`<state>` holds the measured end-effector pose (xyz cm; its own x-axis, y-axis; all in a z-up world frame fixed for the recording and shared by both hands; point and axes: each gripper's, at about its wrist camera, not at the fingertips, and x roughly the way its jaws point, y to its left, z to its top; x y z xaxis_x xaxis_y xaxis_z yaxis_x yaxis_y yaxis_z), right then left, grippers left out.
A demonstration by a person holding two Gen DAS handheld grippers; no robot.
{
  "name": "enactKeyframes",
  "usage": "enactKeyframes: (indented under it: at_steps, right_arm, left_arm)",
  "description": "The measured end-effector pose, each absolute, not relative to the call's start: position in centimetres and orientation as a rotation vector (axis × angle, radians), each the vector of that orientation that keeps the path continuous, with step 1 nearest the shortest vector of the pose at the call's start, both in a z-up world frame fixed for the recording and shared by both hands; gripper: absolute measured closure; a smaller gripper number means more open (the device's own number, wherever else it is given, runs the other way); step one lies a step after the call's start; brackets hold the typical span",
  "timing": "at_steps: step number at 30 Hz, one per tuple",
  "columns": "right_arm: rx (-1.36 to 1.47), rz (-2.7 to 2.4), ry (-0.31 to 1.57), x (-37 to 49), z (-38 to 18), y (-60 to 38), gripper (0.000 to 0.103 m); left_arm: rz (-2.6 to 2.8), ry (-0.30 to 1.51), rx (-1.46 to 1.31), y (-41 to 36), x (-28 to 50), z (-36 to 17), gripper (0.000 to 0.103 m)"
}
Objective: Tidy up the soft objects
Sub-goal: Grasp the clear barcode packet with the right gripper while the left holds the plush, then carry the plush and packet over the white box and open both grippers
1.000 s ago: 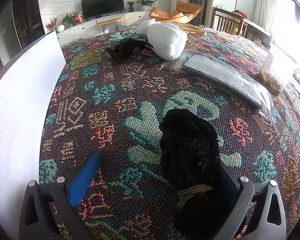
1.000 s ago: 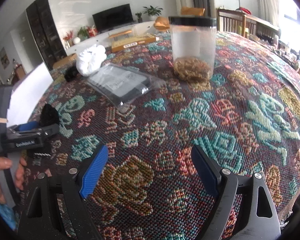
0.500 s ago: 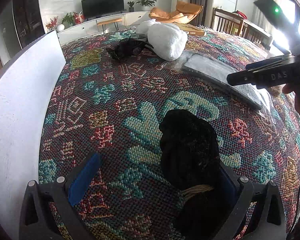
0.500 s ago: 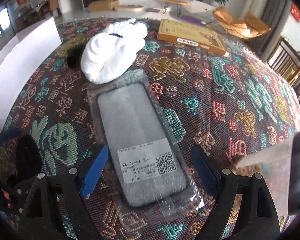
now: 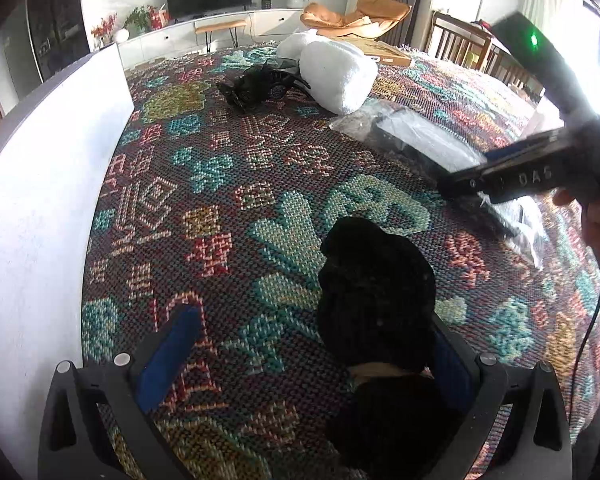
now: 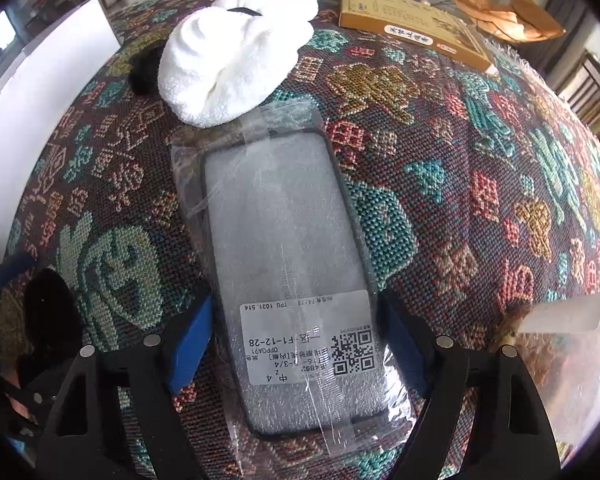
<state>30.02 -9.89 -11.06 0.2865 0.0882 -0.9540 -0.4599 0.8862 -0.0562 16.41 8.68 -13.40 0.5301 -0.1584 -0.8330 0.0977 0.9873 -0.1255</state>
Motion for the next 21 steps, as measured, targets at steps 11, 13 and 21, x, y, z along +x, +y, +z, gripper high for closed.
enactKeyframes:
  at_steps: [11,13,21]
  right_arm:
    - [0.014,0.329,1.177,15.8,-7.5,-21.7,0.022]
    - [0.145,0.268,1.174,14.0,-6.9,-25.9,0.022]
    - [0.347,-0.061,1.045,17.3,-5.1,-38.6,0.022]
  left_arm:
    - [-0.185,1.015,-0.019,5.6,14.9,-14.1,0.001]
    - [-0.179,1.014,0.021,4.7,15.0,-14.2,0.002]
    - [-0.179,0.99,0.006,3.8,16.3,-12.7,0.073]
